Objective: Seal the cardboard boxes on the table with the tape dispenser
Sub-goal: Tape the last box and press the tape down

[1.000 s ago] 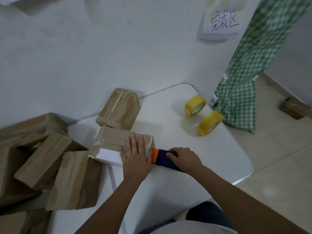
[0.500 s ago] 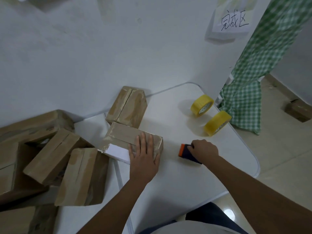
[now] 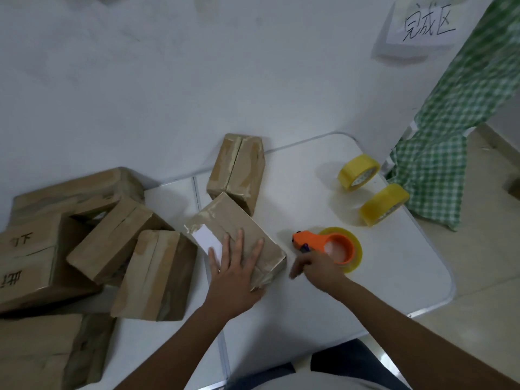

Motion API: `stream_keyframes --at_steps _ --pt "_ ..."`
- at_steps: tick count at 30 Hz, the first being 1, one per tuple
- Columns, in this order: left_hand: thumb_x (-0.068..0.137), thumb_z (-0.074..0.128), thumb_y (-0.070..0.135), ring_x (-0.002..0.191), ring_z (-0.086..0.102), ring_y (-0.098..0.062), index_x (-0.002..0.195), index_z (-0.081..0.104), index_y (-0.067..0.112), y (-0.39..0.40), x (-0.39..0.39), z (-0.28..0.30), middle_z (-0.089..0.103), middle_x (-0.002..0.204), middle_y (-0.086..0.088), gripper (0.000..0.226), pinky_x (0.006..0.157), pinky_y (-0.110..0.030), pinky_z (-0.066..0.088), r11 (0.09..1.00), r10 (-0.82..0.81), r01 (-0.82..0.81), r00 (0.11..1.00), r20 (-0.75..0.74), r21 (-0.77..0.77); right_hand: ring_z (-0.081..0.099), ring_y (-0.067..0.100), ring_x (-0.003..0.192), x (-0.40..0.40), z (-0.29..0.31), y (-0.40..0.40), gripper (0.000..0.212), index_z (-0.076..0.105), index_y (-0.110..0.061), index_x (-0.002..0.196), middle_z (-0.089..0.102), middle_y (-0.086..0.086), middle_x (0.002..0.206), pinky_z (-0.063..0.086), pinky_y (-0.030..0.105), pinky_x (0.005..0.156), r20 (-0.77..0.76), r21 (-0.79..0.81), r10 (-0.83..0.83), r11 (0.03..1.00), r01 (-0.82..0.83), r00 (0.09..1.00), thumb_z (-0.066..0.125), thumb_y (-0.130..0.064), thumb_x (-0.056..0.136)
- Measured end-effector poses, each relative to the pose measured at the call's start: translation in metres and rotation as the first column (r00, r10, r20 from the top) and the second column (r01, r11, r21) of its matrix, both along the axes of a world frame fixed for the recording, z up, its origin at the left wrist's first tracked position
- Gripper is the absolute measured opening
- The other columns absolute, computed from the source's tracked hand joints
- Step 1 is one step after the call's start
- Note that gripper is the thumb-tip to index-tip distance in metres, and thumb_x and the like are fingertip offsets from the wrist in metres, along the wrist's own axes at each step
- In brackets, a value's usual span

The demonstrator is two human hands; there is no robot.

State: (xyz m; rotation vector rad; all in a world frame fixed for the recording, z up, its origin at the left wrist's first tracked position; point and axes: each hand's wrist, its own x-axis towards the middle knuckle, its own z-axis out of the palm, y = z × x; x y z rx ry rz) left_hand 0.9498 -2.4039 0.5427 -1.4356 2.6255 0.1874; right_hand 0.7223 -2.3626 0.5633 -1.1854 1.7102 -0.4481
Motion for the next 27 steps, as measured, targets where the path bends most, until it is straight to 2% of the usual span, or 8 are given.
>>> stream_keyframes --at_steps 2,4,7,12,16,19,22,27 --pt "0.077 0.043 0.077 0.148 -0.018 -0.04 0.154 -0.015 0.037 -0.002 -0.002 0.0 -0.023 0.162 -0.011 0.104 0.113 -0.07 0.001 1.0 -0.018 0.018 1.0 0.001 0.021 0.065 0.01 0.094 0.024 0.01 0.001 0.041 0.076 -0.012 0.077 0.075 -0.002 0.092 0.048 0.015 0.075 0.294 0.122 0.073 0.986 -0.113 0.953 0.042 0.012 0.079" --pt "0.083 0.044 0.076 0.148 -0.02 -0.04 0.153 -0.018 0.038 -0.003 -0.003 0.001 -0.026 0.161 -0.011 0.102 0.113 -0.069 -0.003 0.999 -0.016 0.016 1.0 -0.005 0.03 0.062 0.011 0.103 0.042 0.005 -0.002 0.041 0.077 -0.007 0.093 0.073 -0.003 0.105 0.05 0.017 0.08 0.376 0.139 0.042 0.985 -0.101 0.926 0.044 0.013 0.078" --pt "0.082 0.057 0.068 0.145 -0.028 -0.04 0.151 -0.024 0.037 -0.003 -0.003 0.003 -0.035 0.158 -0.01 0.111 0.111 -0.07 -0.006 0.998 -0.023 0.022 0.999 0.032 0.052 0.059 0.017 0.101 0.054 -0.014 -0.006 0.045 0.071 -0.005 0.113 0.068 0.007 0.114 0.05 0.019 0.081 0.264 0.183 -0.025 0.983 -0.025 0.964 0.046 0.013 0.08" --pt "0.078 0.07 0.057 0.143 -0.033 -0.039 0.151 -0.026 0.036 0.0 0.004 0.011 -0.038 0.156 -0.009 0.122 0.111 -0.07 -0.011 0.993 -0.076 0.072 0.996 0.043 0.093 0.064 0.028 0.099 0.044 -0.044 0.002 0.039 0.076 -0.011 0.095 0.07 0.01 0.108 0.051 0.036 0.091 0.077 0.282 -0.237 0.937 0.207 0.968 0.043 0.009 0.087" --pt "0.079 0.071 0.054 0.144 -0.032 -0.036 0.151 -0.022 0.04 -0.005 0.035 0.016 -0.036 0.158 -0.005 0.119 0.113 -0.068 -0.012 0.96 -0.266 0.259 0.962 0.055 0.106 0.067 0.026 0.091 0.033 -0.044 0.009 0.038 0.069 -0.018 0.076 0.07 0.007 0.098 0.054 0.041 0.079 -0.021 0.22 -0.33 0.919 0.327 0.944 0.042 0.007 0.087" --pt "0.08 0.073 0.045 0.144 -0.035 -0.032 0.149 -0.02 0.049 -0.013 0.058 0.022 -0.036 0.158 0.004 0.116 0.107 -0.066 -0.02 0.925 -0.368 0.36 0.928 0.056 0.124 0.066 0.024 0.088 0.039 -0.037 0.005 0.03 0.065 -0.014 0.084 0.067 0.008 0.102 0.052 0.042 0.078 0.034 0.16 -0.446 0.886 0.435 0.895 0.041 0.002 0.093" --pt "0.083 0.072 0.029 0.139 -0.041 -0.035 0.146 -0.02 0.056 -0.019 0.073 0.026 -0.04 0.155 0.007 0.114 0.109 -0.071 -0.013 0.959 -0.25 0.241 0.967 0.052 0.147 0.065 0.018 0.089 0.055 -0.023 -0.005 0.024 0.066 -0.011 0.096 0.068 0.006 0.105 0.052 0.035 0.083 0.183 0.143 -0.47 0.882 0.45 0.863 0.042 -0.01 0.1" --pt "0.084 0.048 0.075 0.139 -0.042 -0.033 0.145 -0.031 0.046 -0.026 0.073 0.023 -0.04 0.155 0.005 0.104 0.116 -0.059 -0.007 0.953 -0.264 0.254 0.964 0.036 0.165 0.063 0.019 0.103 0.071 -0.003 -0.014 0.027 0.063 -0.017 0.115 0.066 -0.002 0.112 0.051 0.039 0.095 0.331 0.14 -0.407 0.913 0.382 0.851 0.043 -0.03 0.103"
